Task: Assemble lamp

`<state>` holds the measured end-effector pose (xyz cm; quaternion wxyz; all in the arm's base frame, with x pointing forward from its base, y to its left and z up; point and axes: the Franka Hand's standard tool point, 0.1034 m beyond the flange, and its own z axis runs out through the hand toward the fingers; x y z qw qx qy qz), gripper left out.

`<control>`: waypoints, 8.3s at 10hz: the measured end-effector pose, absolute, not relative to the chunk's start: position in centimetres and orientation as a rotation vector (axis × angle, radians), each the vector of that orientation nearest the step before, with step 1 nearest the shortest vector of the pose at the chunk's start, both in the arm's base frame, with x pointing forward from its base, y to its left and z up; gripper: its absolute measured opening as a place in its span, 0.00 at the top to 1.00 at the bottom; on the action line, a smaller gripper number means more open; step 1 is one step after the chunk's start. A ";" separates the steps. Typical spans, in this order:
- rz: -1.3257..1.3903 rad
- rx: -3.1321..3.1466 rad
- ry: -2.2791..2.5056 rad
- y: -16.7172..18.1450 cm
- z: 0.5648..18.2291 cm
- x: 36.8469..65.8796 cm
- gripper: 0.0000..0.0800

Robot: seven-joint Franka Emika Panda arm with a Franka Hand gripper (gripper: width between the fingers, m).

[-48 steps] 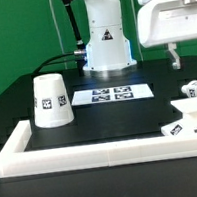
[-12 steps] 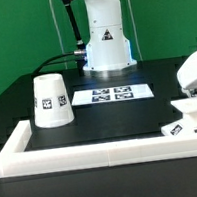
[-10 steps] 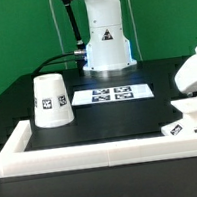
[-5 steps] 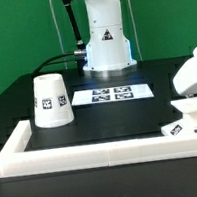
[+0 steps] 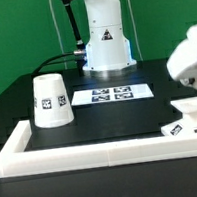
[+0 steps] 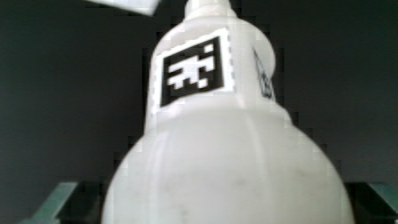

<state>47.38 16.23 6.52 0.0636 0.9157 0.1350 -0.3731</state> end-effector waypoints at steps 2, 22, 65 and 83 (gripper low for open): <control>-1.181 2.760 0.383 14.4 10.0 48.1 0.28; 0.396 3.091 0.451 9.1 17.9 58.4 0.28; 0.759 3.059 0.408 10.5 13.8 61.2 0.13; -0.173 3.186 0.339 12.1 14.5 59.4 0.13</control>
Offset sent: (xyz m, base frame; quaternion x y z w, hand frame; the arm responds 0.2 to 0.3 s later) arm 0.0110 -0.0291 0.0584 -0.0052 0.0298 0.0150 0.9994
